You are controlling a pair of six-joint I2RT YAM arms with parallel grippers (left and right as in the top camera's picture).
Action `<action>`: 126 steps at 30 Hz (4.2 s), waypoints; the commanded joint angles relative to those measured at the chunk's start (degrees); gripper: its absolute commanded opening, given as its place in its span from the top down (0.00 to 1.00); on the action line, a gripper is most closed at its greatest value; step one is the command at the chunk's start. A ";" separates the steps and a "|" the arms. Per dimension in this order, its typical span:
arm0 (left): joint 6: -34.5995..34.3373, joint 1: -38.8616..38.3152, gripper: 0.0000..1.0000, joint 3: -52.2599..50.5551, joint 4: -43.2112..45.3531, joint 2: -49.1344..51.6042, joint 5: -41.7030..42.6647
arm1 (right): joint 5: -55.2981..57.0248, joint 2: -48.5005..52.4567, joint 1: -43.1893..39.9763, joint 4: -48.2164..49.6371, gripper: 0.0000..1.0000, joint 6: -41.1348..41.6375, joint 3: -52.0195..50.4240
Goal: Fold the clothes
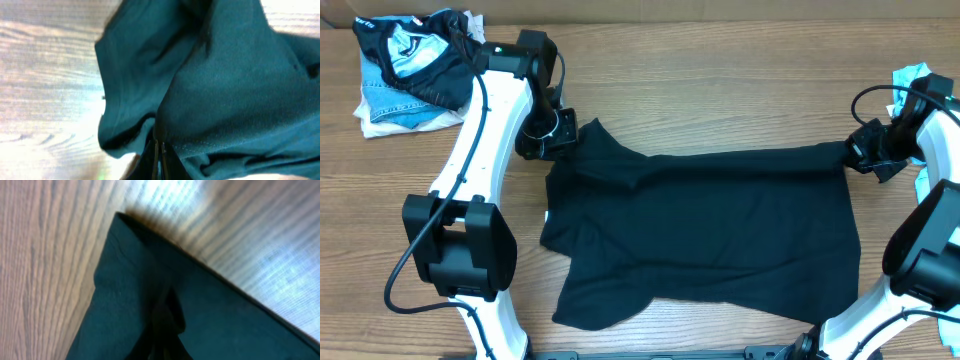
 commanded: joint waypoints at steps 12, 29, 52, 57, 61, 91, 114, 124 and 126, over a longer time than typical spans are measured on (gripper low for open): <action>-3.43 -1.51 0.96 -7.56 -0.74 -0.85 -0.52 | 5.53 -2.16 -0.28 -5.22 0.96 0.04 1.44; -4.87 -1.55 0.96 -17.31 2.14 -0.85 -0.76 | 8.55 -2.08 -0.28 -4.66 0.96 1.60 -2.01; -3.10 -1.38 0.41 -14.88 5.53 -0.87 -3.82 | 8.94 -2.08 -0.28 -7.87 0.54 1.73 -0.39; -1.66 -2.08 0.55 -7.56 7.34 -0.90 -3.30 | 5.05 -2.08 -0.28 -7.69 0.54 -1.81 2.21; -1.66 -3.30 0.75 -6.27 12.68 -0.87 -1.66 | 1.57 -2.05 -0.20 -4.94 0.58 -4.55 2.21; -2.49 -2.34 0.96 -6.75 23.02 14.47 0.24 | 2.47 -1.29 4.94 12.44 0.96 -4.33 -10.51; -3.19 3.58 0.92 -6.75 32.26 15.65 -3.08 | -1.38 8.46 7.52 29.90 0.96 -4.07 -14.64; -2.71 10.69 0.90 -6.75 38.82 20.59 -3.82 | -0.13 8.81 7.78 35.01 0.96 -2.71 -14.53; -2.40 11.89 0.90 -6.40 39.85 20.57 -3.48 | 1.01 8.81 7.78 35.28 0.96 -2.49 -14.53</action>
